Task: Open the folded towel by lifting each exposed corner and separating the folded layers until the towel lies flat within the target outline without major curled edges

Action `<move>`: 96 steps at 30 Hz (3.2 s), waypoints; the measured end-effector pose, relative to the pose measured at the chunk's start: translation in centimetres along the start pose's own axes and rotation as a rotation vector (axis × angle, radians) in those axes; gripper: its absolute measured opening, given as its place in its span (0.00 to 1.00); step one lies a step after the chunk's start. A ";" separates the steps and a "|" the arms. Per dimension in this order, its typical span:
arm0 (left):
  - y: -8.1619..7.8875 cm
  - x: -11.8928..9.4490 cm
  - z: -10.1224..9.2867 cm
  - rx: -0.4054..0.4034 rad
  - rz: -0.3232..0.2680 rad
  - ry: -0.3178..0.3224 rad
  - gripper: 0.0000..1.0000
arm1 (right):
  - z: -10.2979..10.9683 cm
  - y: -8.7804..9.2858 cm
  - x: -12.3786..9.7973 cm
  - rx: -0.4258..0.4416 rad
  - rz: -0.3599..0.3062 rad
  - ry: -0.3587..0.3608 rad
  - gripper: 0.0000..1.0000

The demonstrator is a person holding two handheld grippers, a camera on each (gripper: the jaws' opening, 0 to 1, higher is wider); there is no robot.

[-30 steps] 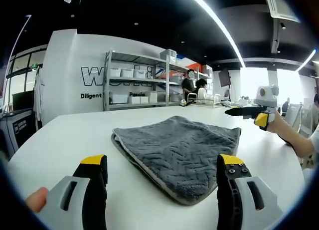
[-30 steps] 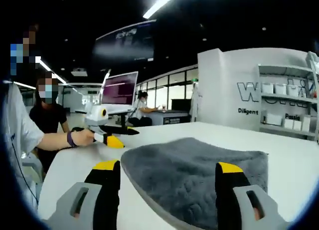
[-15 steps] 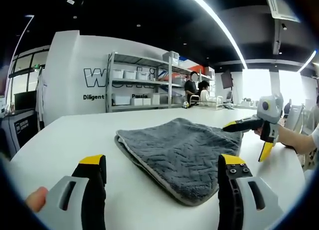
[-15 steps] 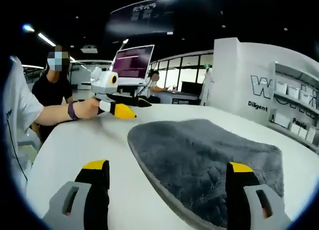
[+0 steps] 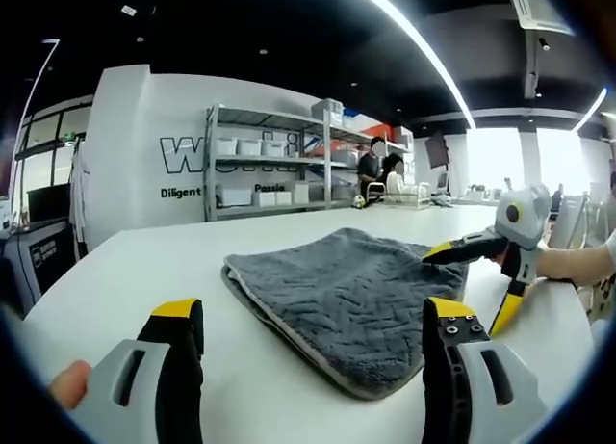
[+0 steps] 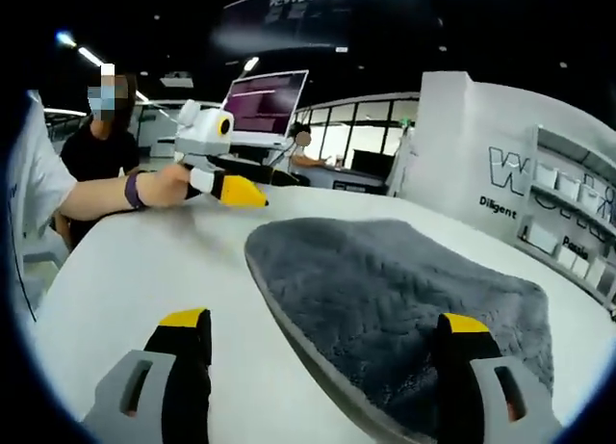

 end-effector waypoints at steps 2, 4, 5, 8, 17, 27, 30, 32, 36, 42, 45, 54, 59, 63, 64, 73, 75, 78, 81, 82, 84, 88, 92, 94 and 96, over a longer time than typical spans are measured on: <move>0.0 0.0 -0.1 0.003 0.002 0.001 0.93 | 0.1 -0.5 0.1 -0.018 -0.013 0.025 0.98; -0.2 -0.1 -0.1 0.004 -0.006 0.002 0.93 | 0.5 -0.9 0.3 -0.031 -0.018 0.045 0.95; -0.2 -0.1 -0.1 0.003 -0.008 0.002 0.93 | 1.0 -1.1 0.4 -0.049 -0.014 0.052 0.95; -0.4 -0.1 0.0 0.000 -0.017 0.001 0.93 | 2.4 -1.7 1.2 -0.120 -0.003 0.061 0.94; -0.6 -0.5 0.6 -0.011 -0.034 -0.039 0.93 | 6.9 -4.1 4.6 -0.174 0.012 0.014 0.58; 0.0 -0.6 1.8 -0.109 -0.057 -0.067 0.92 | 9.5 -4.6 8.3 -0.181 0.067 -0.060 0.33; 0.0 -0.5 1.8 -0.102 -0.052 -0.079 0.92 | 9.7 -4.6 8.6 -0.181 0.076 -0.062 0.24; 0.0 -0.5 1.8 -0.104 -0.055 -0.077 0.92 | 9.8 -4.5 8.5 -0.175 0.085 -0.067 0.21; 0.1 -0.5 1.8 -0.106 -0.050 -0.081 0.91 | 10.0 -4.1 8.2 -0.182 0.082 -0.074 0.09; 0.2 -0.7 1.8 -0.103 -0.048 -0.084 0.91 | 9.4 -4.7 7.5 -0.068 0.040 -0.068 0.02; 0.2 -0.8 1.8 -0.104 -0.051 -0.085 0.91 | 8.2 -4.9 7.1 0.002 0.032 -0.025 0.01; 0.3 -0.7 1.6 -0.091 -0.045 -0.075 0.91 | 4.6 -4.5 6.8 0.305 -0.010 -0.012 0.02; 0.3 -0.7 1.7 -0.080 -0.035 -0.078 0.91 | 2.5 -4.1 6.5 0.391 -0.021 0.023 0.01; 0.1 -0.6 1.7 -0.080 -0.038 -0.076 0.91 | 1.1 -4.2 6.0 0.394 -0.033 0.078 0.01; 0.1 -0.6 1.8 -0.079 -0.038 -0.076 0.91 | 0.7 -4.2 5.9 0.390 -0.034 0.097 0.01; 0.1 -0.7 1.7 -0.077 -0.033 -0.076 0.91 | -2.3 -3.1 5.1 0.356 -0.008 0.228 0.01; 0.1 -0.7 1.7 -0.075 -0.031 -0.077 0.91 | -3.1 -2.7 4.7 0.310 0.005 0.274 0.01; 0.1 -0.7 1.7 -0.069 -0.029 -0.079 0.91 | -4.4 -1.9 4.4 0.248 0.033 0.329 0.01; 0.1 -0.7 1.6 -0.069 -0.029 -0.075 0.91 | -5.2 -1.3 4.1 0.247 0.046 0.352 0.01; 0.1 -0.7 1.5 -0.067 -0.027 -0.075 0.91 | -5.5 -1.1 3.9 0.253 0.047 0.358 0.01; 0.2 -0.6 1.4 -0.065 -0.023 -0.072 0.91 | -6.2 -0.9 3.7 0.266 0.046 0.375 0.01; 0.4 -0.5 1.3 -0.056 -0.009 -0.073 0.91 | -7.4 -0.3 3.3 0.238 0.062 0.417 0.01; 0.4 -0.5 1.4 -0.054 -0.011 -0.075 0.91 | -8.2 0.7 2.8 0.202 0.090 0.433 0.01; 0.3 -0.5 1.4 -0.056 -0.017 -0.074 0.91 | -8.7 1.1 2.4 0.190 0.098 0.440 0.01; 0.5 -0.4 1.5 -0.055 -0.010 -0.076 0.91 | -9.2 1.1 1.8 0.176 0.095 0.451 0.01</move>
Point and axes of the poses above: the point that each gripper's makers call its tool centre point, and the gripper's own axes: x roughly forward along the fingers, z roughly to its left, y roughly out of its underside, the point moved 6 cm from there along -x, roughly backward along the fingers, and after that the axes turned 9 degrees about y, right-handed, at the moved point
